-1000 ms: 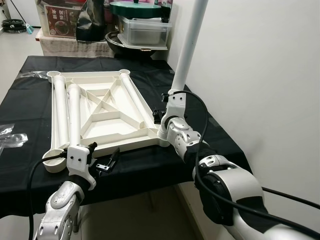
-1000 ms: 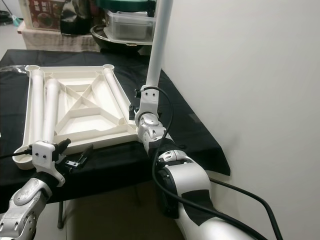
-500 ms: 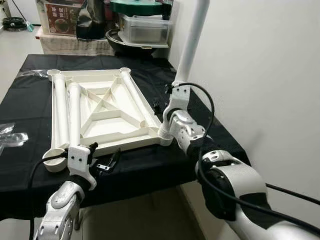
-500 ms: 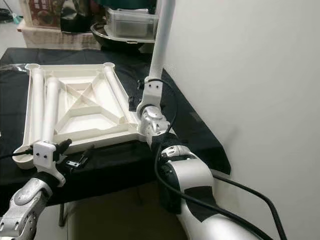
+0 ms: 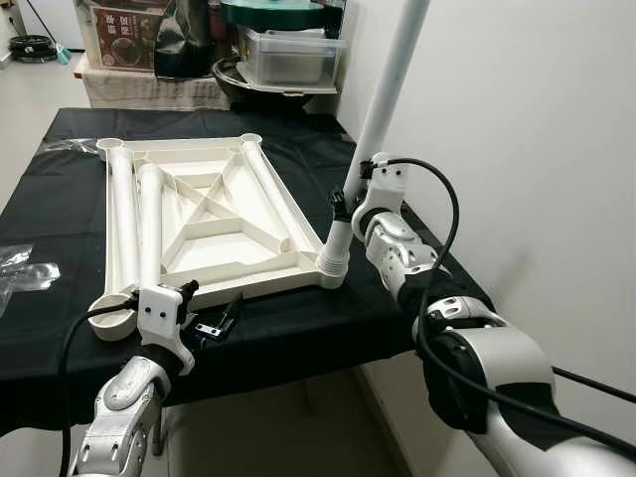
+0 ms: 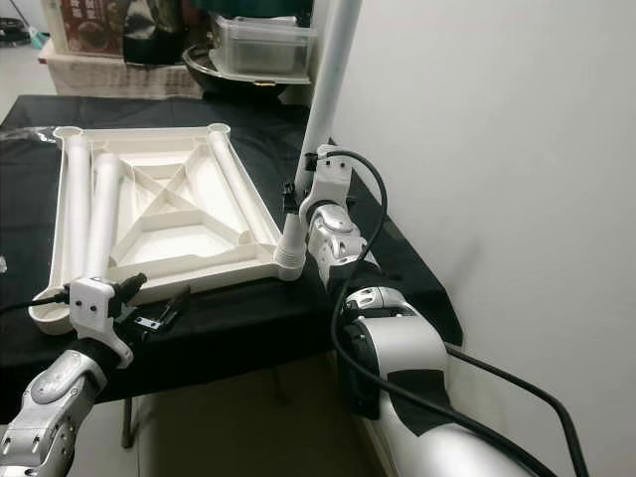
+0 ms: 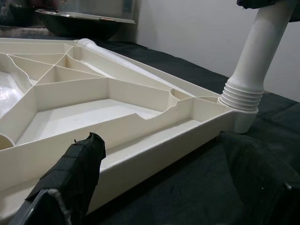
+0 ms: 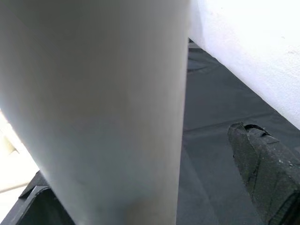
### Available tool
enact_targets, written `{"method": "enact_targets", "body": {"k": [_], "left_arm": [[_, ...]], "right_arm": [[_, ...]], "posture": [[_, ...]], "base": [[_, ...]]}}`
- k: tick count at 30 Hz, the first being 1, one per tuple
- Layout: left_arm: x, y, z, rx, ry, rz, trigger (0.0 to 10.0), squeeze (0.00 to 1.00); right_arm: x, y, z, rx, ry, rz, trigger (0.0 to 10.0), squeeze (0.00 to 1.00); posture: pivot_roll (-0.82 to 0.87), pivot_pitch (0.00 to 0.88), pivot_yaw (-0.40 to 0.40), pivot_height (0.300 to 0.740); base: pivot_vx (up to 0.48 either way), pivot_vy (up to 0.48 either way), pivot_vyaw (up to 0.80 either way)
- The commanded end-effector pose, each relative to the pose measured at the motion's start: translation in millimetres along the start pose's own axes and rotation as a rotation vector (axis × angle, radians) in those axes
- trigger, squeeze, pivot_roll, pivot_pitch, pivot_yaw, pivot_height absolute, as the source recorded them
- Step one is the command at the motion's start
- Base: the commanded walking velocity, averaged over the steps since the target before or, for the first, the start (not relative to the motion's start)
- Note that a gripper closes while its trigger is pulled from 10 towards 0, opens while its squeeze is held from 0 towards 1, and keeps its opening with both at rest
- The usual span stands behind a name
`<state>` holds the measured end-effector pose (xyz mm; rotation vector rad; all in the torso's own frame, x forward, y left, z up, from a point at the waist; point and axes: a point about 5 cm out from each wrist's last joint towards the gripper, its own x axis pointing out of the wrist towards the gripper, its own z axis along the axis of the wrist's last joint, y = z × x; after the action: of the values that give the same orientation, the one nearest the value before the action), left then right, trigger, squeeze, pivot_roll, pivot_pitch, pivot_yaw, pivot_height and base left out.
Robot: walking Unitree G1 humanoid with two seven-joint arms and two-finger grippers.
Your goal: Building children table
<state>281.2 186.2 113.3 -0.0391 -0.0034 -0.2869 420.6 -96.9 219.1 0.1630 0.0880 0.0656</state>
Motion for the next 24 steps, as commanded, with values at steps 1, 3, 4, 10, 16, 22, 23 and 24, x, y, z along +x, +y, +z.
{"method": "enact_targets", "body": {"k": [1,3,4,10,16,22,23,24], "left_arm": [[1.3,-2.1,-3.9,0.013,0.020,-0.016,10.0,0.00],[1.7,-2.0,-3.7,0.014,0.020,-0.018,10.0,0.00],[1.7,-2.0,-3.7,0.014,0.020,-0.018,10.0,0.00],[2.7,-1.7,-3.0,0.014,0.019,-0.026,10.0,0.00],[2.7,-2.0,-3.5,0.010,0.021,-0.029,10.0,0.00],[2.7,-2.1,-4.7,0.008,0.023,-0.031,10.0,0.00],[3.0,-2.6,-5.1,0.007,0.024,-0.033,10.0,0.00],[3.2,-2.9,-5.2,0.007,0.025,-0.035,10.0,0.00]], "right_arm": [[-0.5,-6.7,1.1,0.014,-0.020,-0.008,10.0,1.00],[-0.6,-5.2,1.8,0.026,-0.023,0.003,10.0,1.00],[-0.6,-5.2,1.8,0.026,-0.023,0.003,10.0,1.00],[-3.3,9.6,5.5,0.098,-0.043,0.089,10.0,1.00],[-6.0,8.7,8.5,0.100,-0.061,0.095,10.0,1.00],[-11.0,3.1,7.0,0.075,-0.080,0.095,10.0,0.43],[-13.2,0.5,4.4,0.067,-0.079,0.093,10.0,0.00],[-14.8,-1.5,2.4,0.061,-0.075,0.090,10.0,0.00]], "posture": [[0.08,0.000,-0.135,0.740],[0.08,0.000,-0.133,0.740],[0.08,0.000,-0.133,0.740],[0.07,0.000,-0.127,0.740],[0.06,0.000,-0.124,0.740],[0.05,0.000,-0.119,0.740],[0.04,0.000,-0.117,0.740],[0.04,0.000,-0.115,0.740]], "base": [[0.000,0.000,0.00],[0.000,0.000,0.00],[0.000,0.000,0.00],[0.000,0.000,0.00],[0.000,0.000,0.00],[0.000,0.000,0.00],[0.000,0.000,0.00],[0.000,0.000,0.00]]}}
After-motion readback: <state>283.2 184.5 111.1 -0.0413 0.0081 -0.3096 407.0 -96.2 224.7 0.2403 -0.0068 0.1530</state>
